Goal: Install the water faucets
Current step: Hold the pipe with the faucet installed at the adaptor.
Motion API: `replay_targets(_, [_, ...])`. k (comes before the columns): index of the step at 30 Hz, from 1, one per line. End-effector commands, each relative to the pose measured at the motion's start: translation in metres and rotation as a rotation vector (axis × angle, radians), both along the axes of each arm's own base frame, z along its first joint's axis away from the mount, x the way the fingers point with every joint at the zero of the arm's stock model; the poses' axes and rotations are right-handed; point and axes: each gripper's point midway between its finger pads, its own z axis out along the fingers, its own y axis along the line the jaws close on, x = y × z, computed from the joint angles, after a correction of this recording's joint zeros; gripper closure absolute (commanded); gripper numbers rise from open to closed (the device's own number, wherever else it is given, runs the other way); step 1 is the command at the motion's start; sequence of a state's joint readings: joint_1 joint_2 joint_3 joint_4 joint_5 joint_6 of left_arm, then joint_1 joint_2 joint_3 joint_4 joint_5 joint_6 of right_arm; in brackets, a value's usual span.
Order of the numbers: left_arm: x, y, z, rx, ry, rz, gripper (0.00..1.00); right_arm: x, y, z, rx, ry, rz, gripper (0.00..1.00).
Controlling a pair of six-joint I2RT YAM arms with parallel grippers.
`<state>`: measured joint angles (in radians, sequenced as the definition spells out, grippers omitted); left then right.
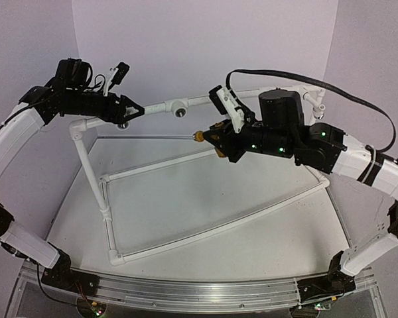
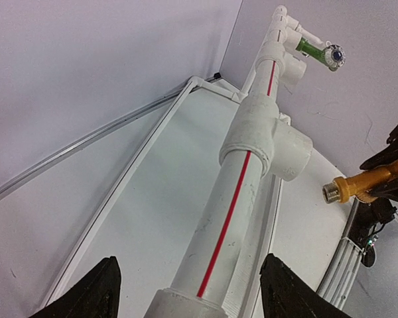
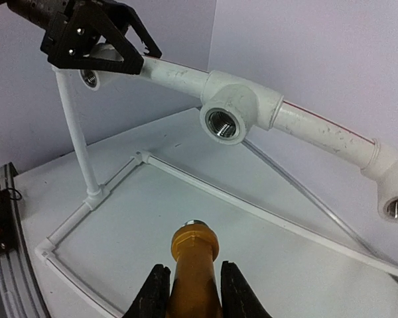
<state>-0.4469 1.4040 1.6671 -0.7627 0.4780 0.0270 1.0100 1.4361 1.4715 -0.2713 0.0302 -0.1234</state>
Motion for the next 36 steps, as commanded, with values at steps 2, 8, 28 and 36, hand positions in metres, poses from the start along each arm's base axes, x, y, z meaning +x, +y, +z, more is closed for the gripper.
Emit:
replay_targets(2, [-0.037,-0.009,-0.087,0.18,0.257,-0.094,0.41,0.021,0.013,0.026,-0.179,-0.296,0.026,1.0])
replay_targets(8, [-0.017,-0.01,-0.048,0.156,0.149,-0.045,0.34,0.028,0.02,0.038,-0.243,-0.397,0.039,1.0])
replay_targets(28, [-0.131,0.009,0.048,-0.322,0.033,-0.138,0.31,0.0,0.002,0.058,-0.117,-0.391,-0.019,1.0])
replay_targets(36, [-0.15,-0.009,-0.058,-0.195,0.124,-0.135,0.26,-0.01,0.009,0.057,-0.257,-0.634,-0.04,1.0])
